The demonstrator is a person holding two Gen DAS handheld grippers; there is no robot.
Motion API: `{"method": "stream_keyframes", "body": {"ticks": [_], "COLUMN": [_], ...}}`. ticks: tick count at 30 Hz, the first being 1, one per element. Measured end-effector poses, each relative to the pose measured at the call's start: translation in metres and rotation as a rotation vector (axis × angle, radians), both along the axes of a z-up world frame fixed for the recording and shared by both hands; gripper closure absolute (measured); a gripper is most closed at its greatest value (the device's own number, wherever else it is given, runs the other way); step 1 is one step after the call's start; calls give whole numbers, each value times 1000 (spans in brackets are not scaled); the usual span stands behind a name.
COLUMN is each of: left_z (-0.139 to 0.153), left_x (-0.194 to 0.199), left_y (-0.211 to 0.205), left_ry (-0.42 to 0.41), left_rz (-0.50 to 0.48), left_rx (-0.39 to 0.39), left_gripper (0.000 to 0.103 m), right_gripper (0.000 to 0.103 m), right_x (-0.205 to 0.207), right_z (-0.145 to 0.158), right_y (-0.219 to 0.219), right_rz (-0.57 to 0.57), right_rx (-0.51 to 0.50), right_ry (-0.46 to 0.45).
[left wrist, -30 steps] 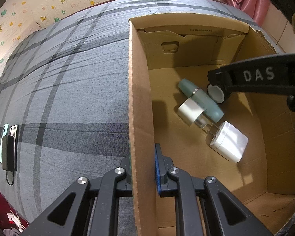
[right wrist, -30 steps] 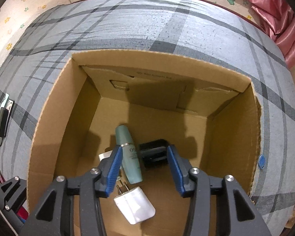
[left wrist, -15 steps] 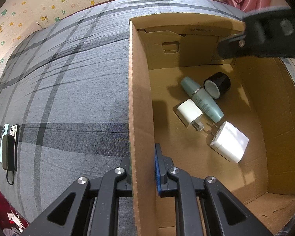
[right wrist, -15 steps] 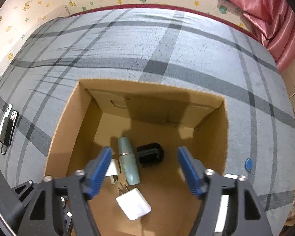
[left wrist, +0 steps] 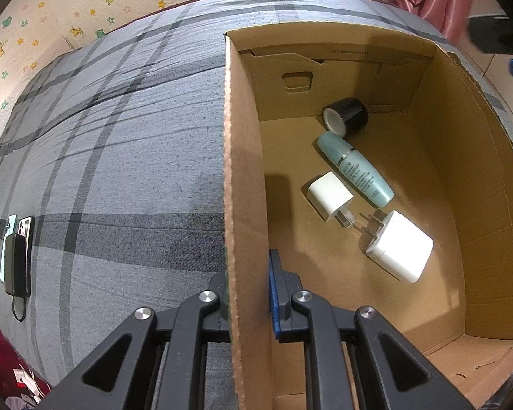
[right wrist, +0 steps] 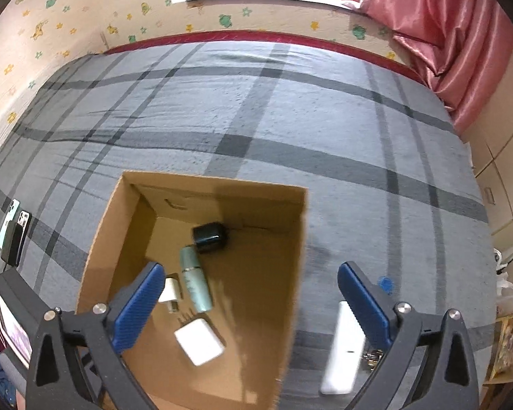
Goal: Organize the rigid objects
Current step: 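Move the right gripper back toward the white remote on the bed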
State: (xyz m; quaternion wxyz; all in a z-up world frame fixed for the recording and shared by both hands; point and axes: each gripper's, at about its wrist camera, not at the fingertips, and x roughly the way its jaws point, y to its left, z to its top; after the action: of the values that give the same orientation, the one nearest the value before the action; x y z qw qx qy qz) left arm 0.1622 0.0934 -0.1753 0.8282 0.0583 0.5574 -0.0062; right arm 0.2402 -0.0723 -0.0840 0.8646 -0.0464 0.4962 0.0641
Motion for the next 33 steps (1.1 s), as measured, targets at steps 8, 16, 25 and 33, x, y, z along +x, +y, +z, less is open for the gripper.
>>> {"method": "stream_keyframes", "body": {"ticks": [8,16,25,33], "left_z": [0,0,0,0], "left_x": [1,0,1,0], "left_y": [0,0,-1,-2], "left_ry": [1,1,2,-1], "left_rz": [1,1,4,2], "left_rx": [3,6,5,11], "left_gripper": [89,89,89,89], "right_gripper": [0,0,0,0], "right_x": [-11,-25,-40,-50], "right_z": [15,16,-2,-39], "right_y": [-45,-86,-119,-138], "right_rz": [-57,-106,-146,-182], "right_rx": [-8,-4,1,4], "right_ry": [-15,-9,12,54]}}
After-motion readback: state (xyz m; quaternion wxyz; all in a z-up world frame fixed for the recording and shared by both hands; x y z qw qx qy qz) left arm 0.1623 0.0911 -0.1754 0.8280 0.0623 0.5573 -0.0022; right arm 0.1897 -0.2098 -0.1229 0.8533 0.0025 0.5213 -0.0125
